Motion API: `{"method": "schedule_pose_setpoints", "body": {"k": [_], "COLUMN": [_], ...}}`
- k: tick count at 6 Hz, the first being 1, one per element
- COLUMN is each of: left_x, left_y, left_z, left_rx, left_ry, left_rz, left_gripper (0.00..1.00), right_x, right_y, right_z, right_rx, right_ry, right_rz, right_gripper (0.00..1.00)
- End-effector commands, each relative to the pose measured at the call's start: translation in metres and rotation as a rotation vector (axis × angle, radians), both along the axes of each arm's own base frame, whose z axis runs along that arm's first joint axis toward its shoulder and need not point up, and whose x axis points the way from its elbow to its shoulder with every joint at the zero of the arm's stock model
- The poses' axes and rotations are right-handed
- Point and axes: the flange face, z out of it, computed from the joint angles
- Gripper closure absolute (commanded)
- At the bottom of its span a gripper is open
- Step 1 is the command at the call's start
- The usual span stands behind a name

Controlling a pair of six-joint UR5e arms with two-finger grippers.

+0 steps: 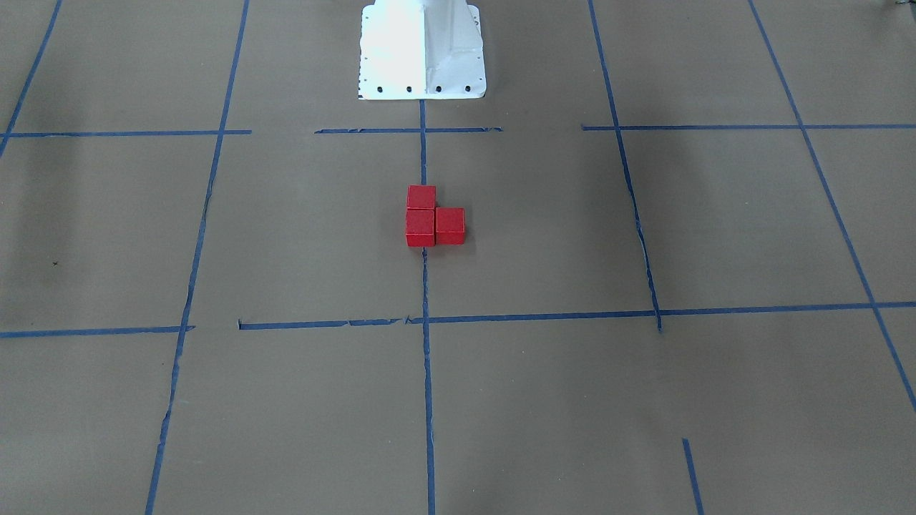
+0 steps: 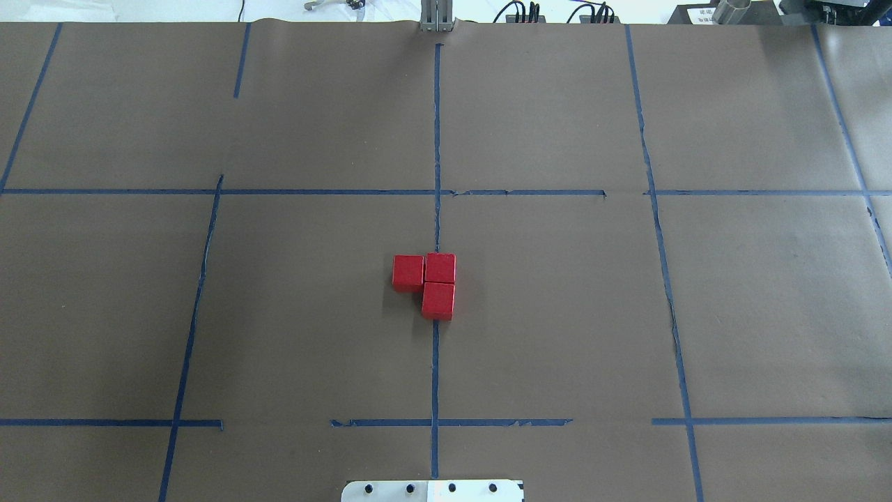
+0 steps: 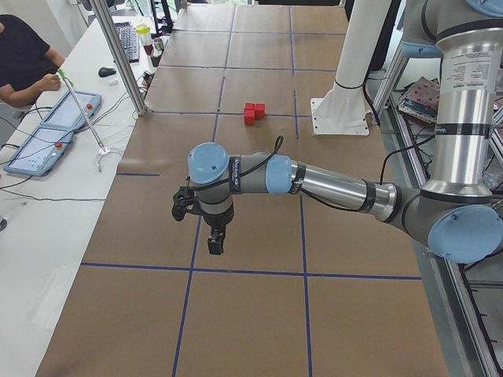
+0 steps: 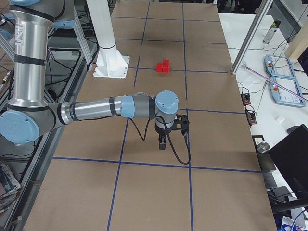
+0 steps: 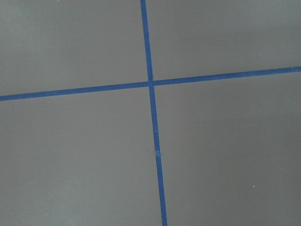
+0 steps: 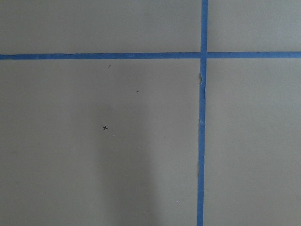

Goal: Form red blocks into L shape at center

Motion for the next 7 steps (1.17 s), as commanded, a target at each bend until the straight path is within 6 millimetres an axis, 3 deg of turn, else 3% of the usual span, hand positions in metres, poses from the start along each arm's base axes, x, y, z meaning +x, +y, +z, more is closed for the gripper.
{"method": "schedule_pose_setpoints", "body": {"k": [1, 2, 3, 4, 7], "left_x": [0.002, 0.002, 0.002, 0.006, 0.008], "left_y": [0.032, 0.034, 0.034, 0.034, 0.035], "left_z": [0.023, 0.028, 0.034, 0.028, 0.037], "left_rx": [-0.038, -0.048, -0.06, -0.06, -0.075], "left_ry": [0.011, 0.013, 0.013, 0.074, 0.087], "left_rz": [0.001, 0.001, 0.002, -0.004, 0.0], "left_gripper": [0.0, 0.0, 0.0, 0.0, 0.0], "right_x": [0.0, 0.0, 0.001, 0.001, 0.001], "right_y": [0.002, 0.003, 0.007, 0.002, 0.004], "right_z": [0.007, 0.005, 0.026, 0.034, 0.06], "right_rx": [-0.011, -0.007, -0.05, -0.026, -0.054], "right_ry": [0.002, -0.003, 0.012, 0.011, 0.013], "right_rz": [-0.004, -0.004, -0.003, -0.003, -0.005], "right_gripper": [0.0, 0.0, 0.0, 0.0, 0.0]}}
